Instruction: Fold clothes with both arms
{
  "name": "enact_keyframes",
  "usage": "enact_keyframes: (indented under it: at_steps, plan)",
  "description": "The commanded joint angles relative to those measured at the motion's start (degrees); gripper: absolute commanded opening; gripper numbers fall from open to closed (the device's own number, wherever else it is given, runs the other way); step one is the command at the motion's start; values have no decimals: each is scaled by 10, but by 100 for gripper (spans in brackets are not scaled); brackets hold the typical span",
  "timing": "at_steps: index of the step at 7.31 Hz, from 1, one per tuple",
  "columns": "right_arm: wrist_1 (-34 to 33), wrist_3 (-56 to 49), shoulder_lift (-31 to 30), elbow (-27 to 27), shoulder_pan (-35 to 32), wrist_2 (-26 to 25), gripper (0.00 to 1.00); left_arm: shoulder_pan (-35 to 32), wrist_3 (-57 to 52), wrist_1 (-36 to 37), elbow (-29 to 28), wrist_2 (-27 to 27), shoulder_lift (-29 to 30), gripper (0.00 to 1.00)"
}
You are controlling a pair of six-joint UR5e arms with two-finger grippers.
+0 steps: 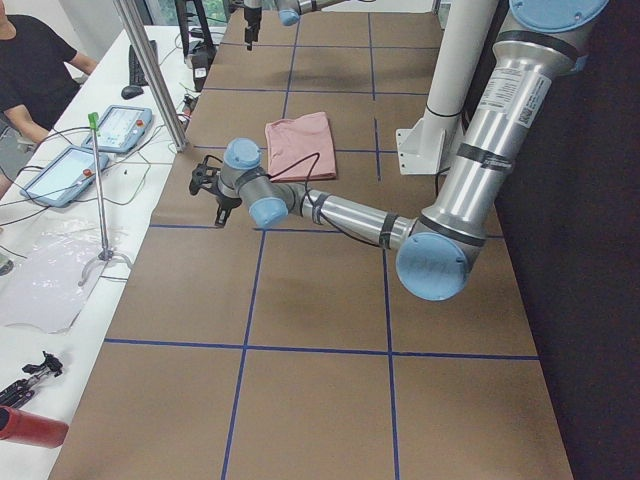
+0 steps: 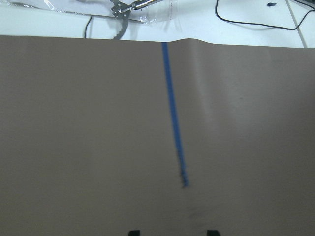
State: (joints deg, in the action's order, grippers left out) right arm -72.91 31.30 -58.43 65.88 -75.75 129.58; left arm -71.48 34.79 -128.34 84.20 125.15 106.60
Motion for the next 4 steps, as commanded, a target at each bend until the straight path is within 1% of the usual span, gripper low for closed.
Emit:
enact_keyframes:
  at_steps: [1, 2, 3, 4]
  plan:
    - [-141, -265, -56, 43, -108, 15, 100, -157, -252, 39, 3, 83, -65, 61]
    - [-155, -312, -90, 59, -144, 16, 100, -216, -364, 105, 4, 85, -85, 67]
    - [-160, -346, -144, 85, -158, 29, 100, -246, -450, 167, -5, 83, -90, 72]
    - [-166, -359, -188, 130, -163, 56, 100, -252, -456, 220, 4, 80, -91, 75]
